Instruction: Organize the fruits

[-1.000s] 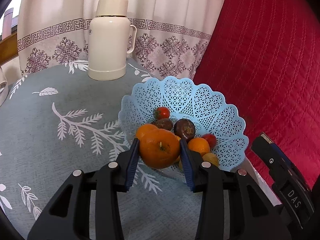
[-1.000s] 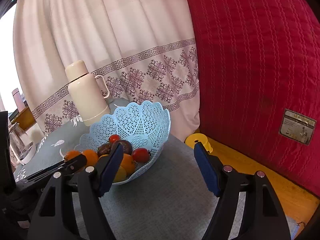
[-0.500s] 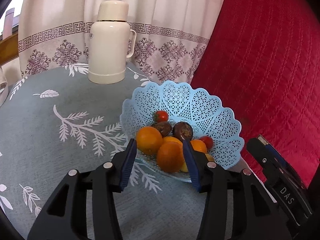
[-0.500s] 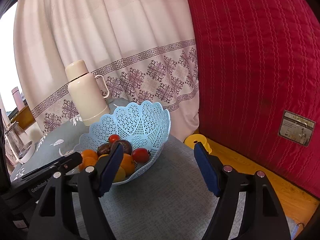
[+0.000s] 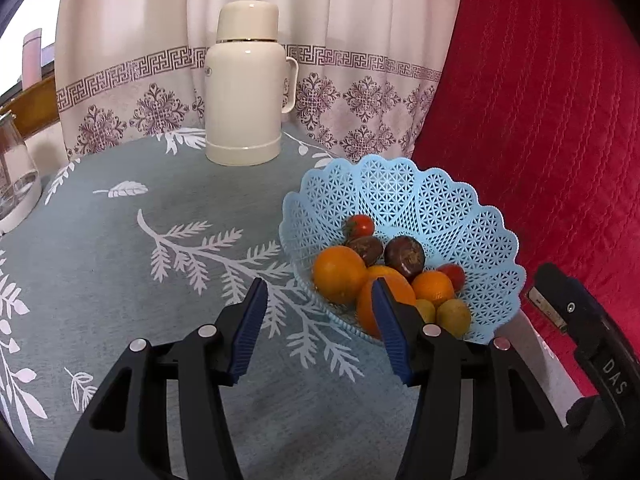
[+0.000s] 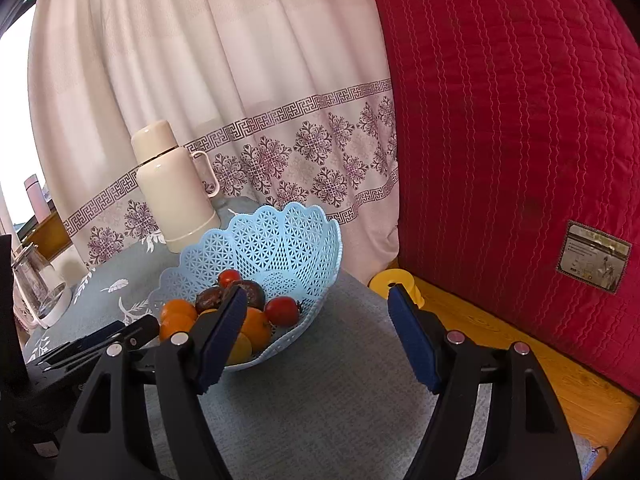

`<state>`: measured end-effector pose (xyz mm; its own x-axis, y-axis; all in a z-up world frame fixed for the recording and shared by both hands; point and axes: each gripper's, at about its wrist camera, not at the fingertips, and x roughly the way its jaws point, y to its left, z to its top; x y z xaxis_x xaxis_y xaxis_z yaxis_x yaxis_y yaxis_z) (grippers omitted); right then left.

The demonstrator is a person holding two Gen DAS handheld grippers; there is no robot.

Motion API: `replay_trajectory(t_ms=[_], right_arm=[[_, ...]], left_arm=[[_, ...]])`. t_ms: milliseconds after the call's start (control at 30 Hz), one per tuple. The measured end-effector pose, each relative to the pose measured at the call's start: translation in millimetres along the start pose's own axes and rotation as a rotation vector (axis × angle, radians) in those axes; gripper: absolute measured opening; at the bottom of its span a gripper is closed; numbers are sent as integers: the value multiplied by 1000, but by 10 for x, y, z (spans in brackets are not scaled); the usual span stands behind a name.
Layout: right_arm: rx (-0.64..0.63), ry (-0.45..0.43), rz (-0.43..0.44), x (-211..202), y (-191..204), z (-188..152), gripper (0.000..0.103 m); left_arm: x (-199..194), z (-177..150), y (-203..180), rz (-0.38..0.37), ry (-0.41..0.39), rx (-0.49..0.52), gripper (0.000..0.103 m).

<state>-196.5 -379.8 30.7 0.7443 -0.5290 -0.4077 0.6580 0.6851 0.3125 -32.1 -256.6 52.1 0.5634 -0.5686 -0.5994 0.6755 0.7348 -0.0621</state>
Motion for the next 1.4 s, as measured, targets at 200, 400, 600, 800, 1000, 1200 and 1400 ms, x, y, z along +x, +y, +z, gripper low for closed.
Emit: replay_trajectory(t_ms=[200,400,600,800,1000,1200,1400], right_arm=[[-4,-2,-1,-6,12,11,73],[-14,-1,-6,1,40,17,73],[-31,2,-12,2,65,16,73],[-55,19,-13,5,99,9,77],[-89,68,-5,16,127,5,84],[-162,94,-4,-44,181,-16,91],[-245,128,-2,-64,245,-30,93]], left_arm=[[7,14,-8,5,-7,1,58],[-3,0,-18,15,-14,5,61],[-41,-30,4,22,-23,2,75],[-204,-45,-49,60,-88,41,95],[-346,-46,-96,108,-140,85,100],[-434,-47,-25,141,-158,65,100],[-454,-65,28,192,-142,55,100]])
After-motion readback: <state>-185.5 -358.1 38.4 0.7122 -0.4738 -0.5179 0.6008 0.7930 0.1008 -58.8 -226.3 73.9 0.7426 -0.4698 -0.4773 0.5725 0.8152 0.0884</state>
